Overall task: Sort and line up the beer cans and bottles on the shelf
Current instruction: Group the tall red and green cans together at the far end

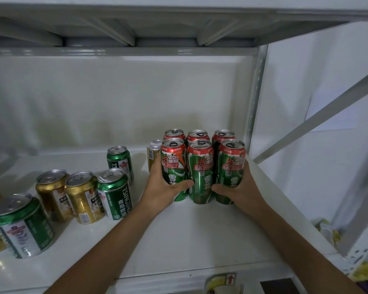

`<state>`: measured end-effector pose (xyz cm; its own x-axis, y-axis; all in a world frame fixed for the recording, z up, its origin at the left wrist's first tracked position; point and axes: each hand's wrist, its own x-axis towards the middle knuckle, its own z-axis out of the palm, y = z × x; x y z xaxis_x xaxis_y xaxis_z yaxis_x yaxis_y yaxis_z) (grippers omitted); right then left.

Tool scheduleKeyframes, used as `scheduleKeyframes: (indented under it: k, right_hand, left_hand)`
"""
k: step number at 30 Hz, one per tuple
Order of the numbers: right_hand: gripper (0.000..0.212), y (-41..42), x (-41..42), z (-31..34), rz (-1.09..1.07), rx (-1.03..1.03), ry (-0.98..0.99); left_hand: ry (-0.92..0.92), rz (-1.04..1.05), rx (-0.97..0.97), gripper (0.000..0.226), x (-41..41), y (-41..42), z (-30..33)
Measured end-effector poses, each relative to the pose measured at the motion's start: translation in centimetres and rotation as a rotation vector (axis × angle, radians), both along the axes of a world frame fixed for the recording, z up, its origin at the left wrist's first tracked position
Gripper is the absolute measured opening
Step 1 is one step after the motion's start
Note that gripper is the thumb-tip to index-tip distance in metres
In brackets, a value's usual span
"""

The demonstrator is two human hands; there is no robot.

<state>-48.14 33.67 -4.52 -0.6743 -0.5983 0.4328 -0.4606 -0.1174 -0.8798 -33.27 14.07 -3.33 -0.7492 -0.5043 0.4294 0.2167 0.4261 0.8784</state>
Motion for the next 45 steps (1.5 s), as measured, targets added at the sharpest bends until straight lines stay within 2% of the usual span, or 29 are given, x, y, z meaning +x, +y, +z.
scheduleKeyframes:
  k: [2, 5, 6, 8, 10, 12, 14, 15, 18, 19, 21, 26, 30, 33, 38, 45]
  right_hand:
    - [0.100, 0.4, 0.2, 0.4, 0.008, -0.042, -0.019]
    - [0.102, 1.1, 0.7, 2.2, -0.145, -0.191, -0.065]
    - [0.094, 1.4, 0.7, 3.3, -0.212, -0.234, -0.036]
    - [0.059, 1.8, 0.7, 6.5, -0.314, -0.265, 0.114]
    - [0.029, 2.0, 0.3, 10.2, -0.317, -0.163, 0.295]
    - [0.018, 1.5, 0.0, 14.2, -0.227, 0.062, 0.433]
    - [0.021, 0.1, -0.4, 17.6, -0.084, 0.382, 0.533]
    - [0.024, -0.9, -0.6, 18.8, -0.018, 0.548, 0.586]
    - [0.037, -4.3, -1.0, 20.3, 0.121, 0.877, 0.674]
    - [0.041, -5.3, -1.0, 20.5, 0.153, 0.942, 0.674]
    - [0.046, -6.7, -0.8, 20.9, 0.194, 1.052, 0.668]
    - [0.050, -8.8, -0.9, 22.4, 0.208, 1.176, 0.654]
    - [0.060, -10.0, -0.9, 22.5, 0.184, 1.280, 0.714]
    - [0.063, -10.4, -1.1, 22.4, 0.177, 1.289, 0.695]
    - [0.073, -10.6, -1.7, 22.0, 0.188, 1.339, 0.690]
    - [0.064, -10.4, -2.8, 21.5, 0.137, 1.300, 0.721]
  left_hand:
    - [0.002, 0.003, -0.015, 0.096, 0.1, 0.0, 0.1]
    - [0.006, -0.012, -0.015, 0.097, 0.2, 0.2, 0.6]
    - [0.009, -0.012, -0.018, 0.098, 0.3, 0.2, 0.8]
    - [0.031, 0.006, -0.034, 0.099, 0.6, 0.5, 1.5]
    - [0.039, 0.040, -0.030, 0.101, 1.2, 1.0, 2.6]
    - [0.024, 0.109, -0.106, 0.113, 1.9, 1.4, 3.9]
    - [0.000, 0.210, -0.295, 0.124, 2.5, 1.5, 5.4]
    - [0.004, 0.246, -0.416, 0.122, 2.7, 1.6, 6.3]
    - [-0.042, 0.227, -0.823, 0.086, 2.6, 1.3, 9.1]
    - [-0.080, 0.186, -0.918, 0.072, 2.3, 1.0, 9.7]
    - [-0.162, 0.107, -0.991, 0.052, 1.7, 0.4, 10.4]
    - [-0.164, 0.048, -0.928, 0.041, 1.0, -0.2, 10.5]
    - [-0.182, 0.027, -0.831, 0.030, 0.5, -0.4, 10.7]
    - [-0.193, 0.016, -0.759, 0.023, 0.3, -0.4, 10.8]
    - [-0.206, 0.056, -0.765, 0.024, 0.0, 0.0, 11.1]
    - [-0.195, 0.063, -0.774, 0.024, -0.1, 0.3, 11.0]
